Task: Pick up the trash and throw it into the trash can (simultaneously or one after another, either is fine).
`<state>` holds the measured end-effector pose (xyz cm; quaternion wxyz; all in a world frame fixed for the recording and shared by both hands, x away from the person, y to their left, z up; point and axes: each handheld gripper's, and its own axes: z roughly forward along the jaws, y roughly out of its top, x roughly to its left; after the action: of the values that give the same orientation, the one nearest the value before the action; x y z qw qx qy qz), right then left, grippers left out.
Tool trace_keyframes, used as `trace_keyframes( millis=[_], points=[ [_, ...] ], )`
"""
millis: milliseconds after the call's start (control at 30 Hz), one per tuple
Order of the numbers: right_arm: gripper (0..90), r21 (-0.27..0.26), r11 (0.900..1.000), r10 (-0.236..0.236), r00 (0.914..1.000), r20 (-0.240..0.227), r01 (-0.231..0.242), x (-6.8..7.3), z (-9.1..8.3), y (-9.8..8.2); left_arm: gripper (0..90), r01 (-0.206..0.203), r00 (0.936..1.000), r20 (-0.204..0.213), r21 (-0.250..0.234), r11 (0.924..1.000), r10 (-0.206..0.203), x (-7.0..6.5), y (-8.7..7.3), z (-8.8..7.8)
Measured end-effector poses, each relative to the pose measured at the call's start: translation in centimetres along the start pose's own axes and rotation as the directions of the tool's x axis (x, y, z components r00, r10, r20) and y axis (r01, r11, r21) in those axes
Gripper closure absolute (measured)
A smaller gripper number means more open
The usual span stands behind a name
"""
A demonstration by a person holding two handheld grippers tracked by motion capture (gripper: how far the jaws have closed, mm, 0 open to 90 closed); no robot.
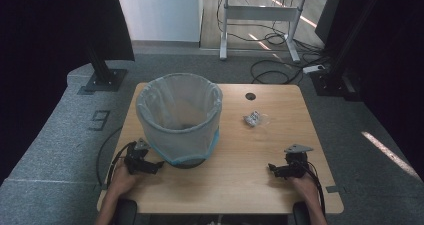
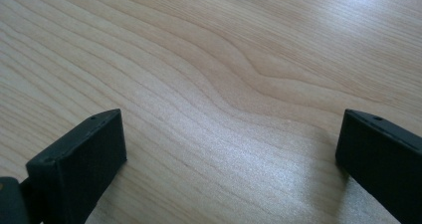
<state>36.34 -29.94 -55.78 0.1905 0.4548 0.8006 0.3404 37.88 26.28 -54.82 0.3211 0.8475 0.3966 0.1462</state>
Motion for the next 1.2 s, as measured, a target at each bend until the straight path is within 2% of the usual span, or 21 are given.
trace_keyframes(
  millis=[233,500,633,767,933,1200],
  points=[
    [0.0,0.004,1.000,0.023,0.9997,0.007,-0.023,-0.3,0.1,0.3,0.0,0.000,1.0000,0.000,0.000,1.0000,0.000,0.0,0.0,0.0],
    [0.0,-0.019,0.999,0.046,0.9989,0.011,-0.046,-1.0,0.0,1.0,0.0,0.000,1.0000,0.000,0.000,1.0000,0.000,0.0,0.0,0.0],
    [0.0,-0.003,0.999,0.036,0.9991,0.022,-0.036,-1.1,0.2,1.6,0.0,0.000,1.0000,0.000,0.000,1.0000,0.000,0.0,0.0,0.0],
    [0.0,-0.025,0.999,0.029,0.9992,0.026,-0.028,-1.3,0.4,2.2,0.0,0.000,1.0000,0.000,0.000,1.0000,0.000,0.0,0.0,0.0],
    [0.0,-0.010,1.000,0.028,0.9990,0.035,-0.028,-1.6,0.9,3.0,0.0,0.000,1.0000,0.000,0.000,1.0000,0.000,0.0,0.0,0.0],
    [0.0,-0.023,0.998,0.050,0.9985,0.023,-0.050,-1.9,2.1,4.2,0.0,0.000,1.0000,0.000,0.001,1.0000,0.000,0.0,0.0,0.0]
  ],
)
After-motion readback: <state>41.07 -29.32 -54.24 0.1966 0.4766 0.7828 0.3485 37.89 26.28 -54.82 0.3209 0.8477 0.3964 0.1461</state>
